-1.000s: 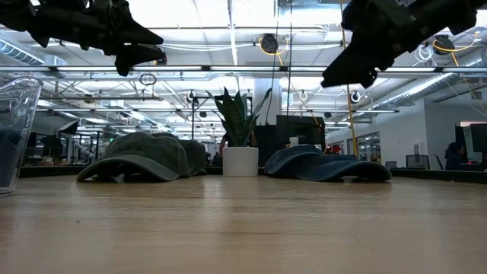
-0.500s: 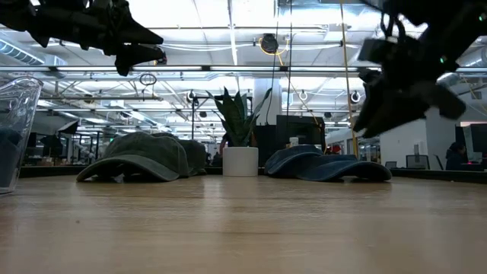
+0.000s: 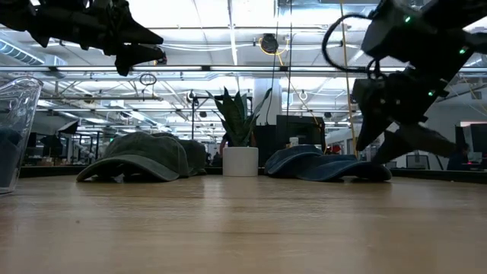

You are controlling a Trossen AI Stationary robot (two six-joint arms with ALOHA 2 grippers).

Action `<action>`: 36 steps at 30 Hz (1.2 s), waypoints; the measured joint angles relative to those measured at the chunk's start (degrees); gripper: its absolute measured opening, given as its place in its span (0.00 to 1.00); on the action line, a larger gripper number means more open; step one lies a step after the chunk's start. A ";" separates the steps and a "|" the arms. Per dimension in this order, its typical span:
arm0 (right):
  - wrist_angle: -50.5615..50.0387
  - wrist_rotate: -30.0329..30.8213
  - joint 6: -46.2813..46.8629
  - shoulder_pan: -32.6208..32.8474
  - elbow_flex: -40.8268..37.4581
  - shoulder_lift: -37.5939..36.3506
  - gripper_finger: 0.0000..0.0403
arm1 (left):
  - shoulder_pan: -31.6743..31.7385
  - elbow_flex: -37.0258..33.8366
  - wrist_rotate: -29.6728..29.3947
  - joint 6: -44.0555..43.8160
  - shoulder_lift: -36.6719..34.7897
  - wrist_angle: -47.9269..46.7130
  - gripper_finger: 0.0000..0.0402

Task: Pick & Place hat
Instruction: Put the bottom blue cap into the left transparent bin

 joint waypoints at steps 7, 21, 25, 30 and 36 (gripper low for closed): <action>0.61 5.22 -4.30 -4.28 0.04 4.75 0.67 | 0.00 0.00 0.00 0.00 -0.01 -0.02 0.51; 5.24 6.34 -3.07 -7.85 0.07 7.45 0.48 | 0.00 0.00 -0.02 0.00 0.01 -0.02 0.51; 5.41 6.44 -2.20 -7.83 0.07 7.40 0.32 | 0.00 0.00 -0.02 0.00 0.00 0.00 0.51; 5.60 8.28 -2.15 -7.83 0.19 7.34 0.08 | 0.00 0.00 -0.02 0.00 0.01 0.00 0.51; 4.60 11.69 -1.61 -5.48 0.18 6.41 0.03 | -0.01 0.00 -0.02 0.00 0.01 -0.01 0.51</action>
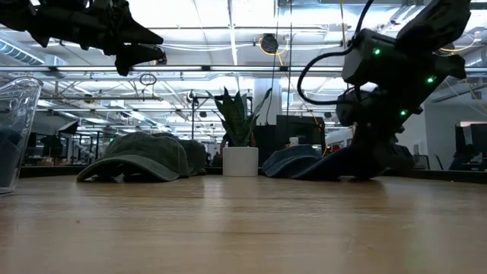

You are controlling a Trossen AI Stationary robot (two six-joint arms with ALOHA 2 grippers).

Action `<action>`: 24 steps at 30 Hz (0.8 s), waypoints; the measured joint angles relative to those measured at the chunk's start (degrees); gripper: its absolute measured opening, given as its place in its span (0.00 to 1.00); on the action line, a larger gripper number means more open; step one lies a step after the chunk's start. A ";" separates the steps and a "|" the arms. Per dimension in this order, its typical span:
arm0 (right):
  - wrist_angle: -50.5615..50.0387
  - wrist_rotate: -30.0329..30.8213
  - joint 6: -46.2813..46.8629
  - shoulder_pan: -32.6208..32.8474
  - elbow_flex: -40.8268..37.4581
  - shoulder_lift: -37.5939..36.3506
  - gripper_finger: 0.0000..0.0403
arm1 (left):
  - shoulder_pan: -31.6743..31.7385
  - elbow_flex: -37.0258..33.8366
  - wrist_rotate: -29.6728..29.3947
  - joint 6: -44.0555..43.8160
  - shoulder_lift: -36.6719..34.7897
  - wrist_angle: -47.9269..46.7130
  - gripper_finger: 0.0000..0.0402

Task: Pick & Place hat
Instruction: Put the bottom blue cap into the left transparent bin

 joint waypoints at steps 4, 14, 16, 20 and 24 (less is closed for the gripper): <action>-3.32 -0.15 2.13 2.06 1.67 -2.92 0.01 | 0.01 0.00 0.02 0.00 0.00 0.01 0.51; -7.56 3.14 4.58 8.40 4.60 -14.10 0.00 | -0.01 0.00 0.00 0.00 0.00 0.01 0.51; -7.80 5.57 4.06 9.55 4.61 -16.23 0.00 | 0.01 0.00 0.00 0.00 -0.02 0.01 0.51; -7.72 10.98 1.75 11.57 4.65 -19.25 0.00 | 0.01 0.00 0.00 0.00 -0.02 0.01 0.51; -6.15 19.49 -2.74 13.75 4.65 -21.09 0.00 | 0.01 0.00 0.00 0.00 -0.01 0.01 0.51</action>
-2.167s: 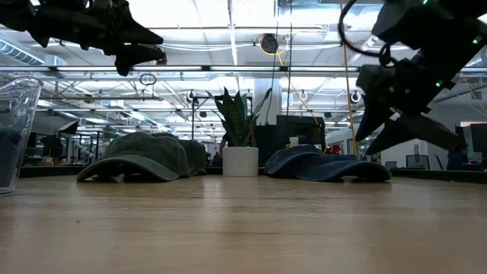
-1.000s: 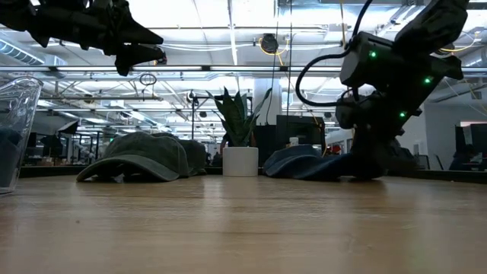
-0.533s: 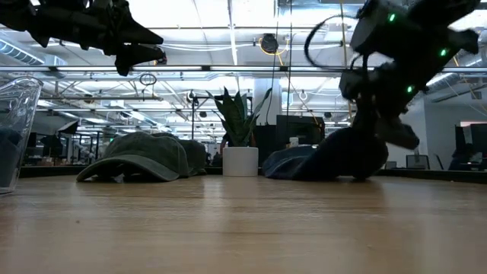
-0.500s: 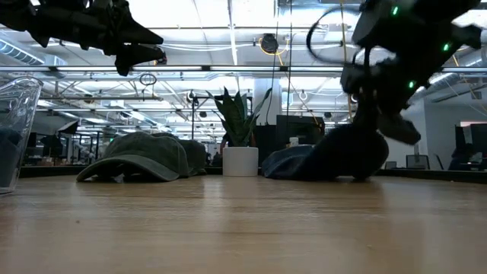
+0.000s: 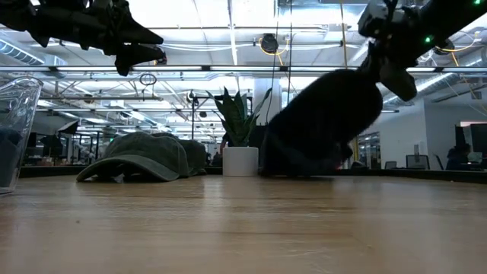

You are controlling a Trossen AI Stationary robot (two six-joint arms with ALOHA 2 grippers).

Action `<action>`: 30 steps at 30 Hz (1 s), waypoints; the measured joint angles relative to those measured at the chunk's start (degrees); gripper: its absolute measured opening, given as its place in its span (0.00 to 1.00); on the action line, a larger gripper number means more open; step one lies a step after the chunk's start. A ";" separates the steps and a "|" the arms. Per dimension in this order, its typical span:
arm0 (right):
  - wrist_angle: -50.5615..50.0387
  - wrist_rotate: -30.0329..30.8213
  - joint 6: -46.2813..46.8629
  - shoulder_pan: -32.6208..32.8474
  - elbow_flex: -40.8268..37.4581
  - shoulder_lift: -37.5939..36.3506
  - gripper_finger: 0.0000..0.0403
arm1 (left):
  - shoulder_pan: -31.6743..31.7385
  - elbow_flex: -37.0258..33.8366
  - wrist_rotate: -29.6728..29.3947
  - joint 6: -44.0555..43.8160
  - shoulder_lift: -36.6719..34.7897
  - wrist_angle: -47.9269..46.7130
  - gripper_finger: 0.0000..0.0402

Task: Pick & Place hat
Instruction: Put the bottom blue cap into the left transparent bin

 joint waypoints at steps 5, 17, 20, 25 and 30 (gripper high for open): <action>7.46 9.54 -8.38 3.14 0.00 -0.17 0.00 | 0.00 0.00 0.00 0.00 0.01 0.00 0.51; 19.90 21.72 -19.95 9.02 0.00 -0.17 0.00 | 0.00 0.00 0.00 0.00 0.01 -0.02 0.51; 20.14 21.82 -20.15 9.94 0.00 -0.15 0.00 | -0.01 0.00 0.00 0.00 -0.01 -0.01 0.51; 21.84 21.79 -21.65 11.38 0.00 -0.15 0.00 | -0.02 0.00 0.00 0.00 -0.01 -0.02 0.51; 21.89 21.77 -22.11 12.52 0.00 -0.15 0.00 | -0.01 0.00 0.00 0.00 0.00 0.00 0.51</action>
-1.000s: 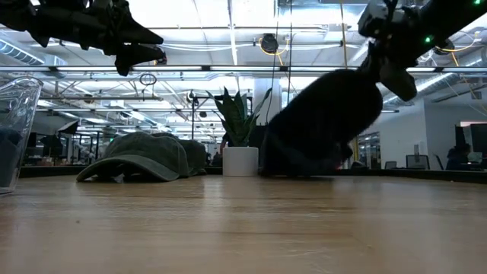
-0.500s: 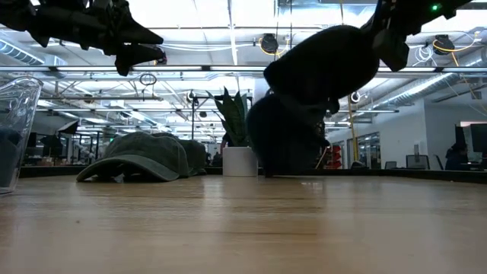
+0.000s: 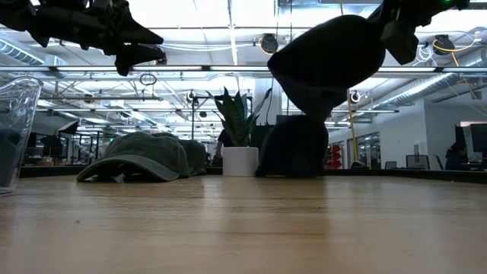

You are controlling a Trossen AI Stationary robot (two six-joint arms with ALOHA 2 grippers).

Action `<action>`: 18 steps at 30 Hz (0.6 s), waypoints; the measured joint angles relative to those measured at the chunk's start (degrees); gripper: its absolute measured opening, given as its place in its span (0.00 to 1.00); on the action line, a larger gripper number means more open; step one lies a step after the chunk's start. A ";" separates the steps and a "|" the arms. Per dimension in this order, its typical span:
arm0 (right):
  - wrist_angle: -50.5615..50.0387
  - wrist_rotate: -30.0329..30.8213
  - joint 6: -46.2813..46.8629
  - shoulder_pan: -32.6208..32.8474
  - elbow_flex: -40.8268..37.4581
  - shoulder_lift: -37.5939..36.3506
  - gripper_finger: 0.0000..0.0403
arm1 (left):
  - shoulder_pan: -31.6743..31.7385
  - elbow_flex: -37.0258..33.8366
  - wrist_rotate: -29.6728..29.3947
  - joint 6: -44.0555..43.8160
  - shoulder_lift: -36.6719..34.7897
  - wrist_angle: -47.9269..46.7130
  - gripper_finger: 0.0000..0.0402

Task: Pick & Place hat
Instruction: Put the bottom blue cap into the left transparent bin

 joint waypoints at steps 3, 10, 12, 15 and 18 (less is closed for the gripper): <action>-0.04 0.02 -0.10 -0.01 0.00 0.00 0.00 | -0.01 0.00 0.00 0.00 -0.01 0.00 0.51; -0.04 0.02 -0.08 -0.03 -0.02 -0.02 0.00 | 0.00 0.00 0.00 0.00 0.00 -0.01 0.51; -0.04 0.02 0.35 -0.03 -0.02 0.00 0.00 | -0.01 0.00 0.00 0.00 0.01 0.00 0.51; -0.04 0.02 0.77 -0.03 -0.02 0.00 0.00 | -0.01 0.00 0.00 0.00 0.01 -0.02 0.51; -0.04 0.02 0.87 -0.03 -0.02 0.00 0.00 | -0.01 0.00 0.00 0.00 0.01 0.00 0.51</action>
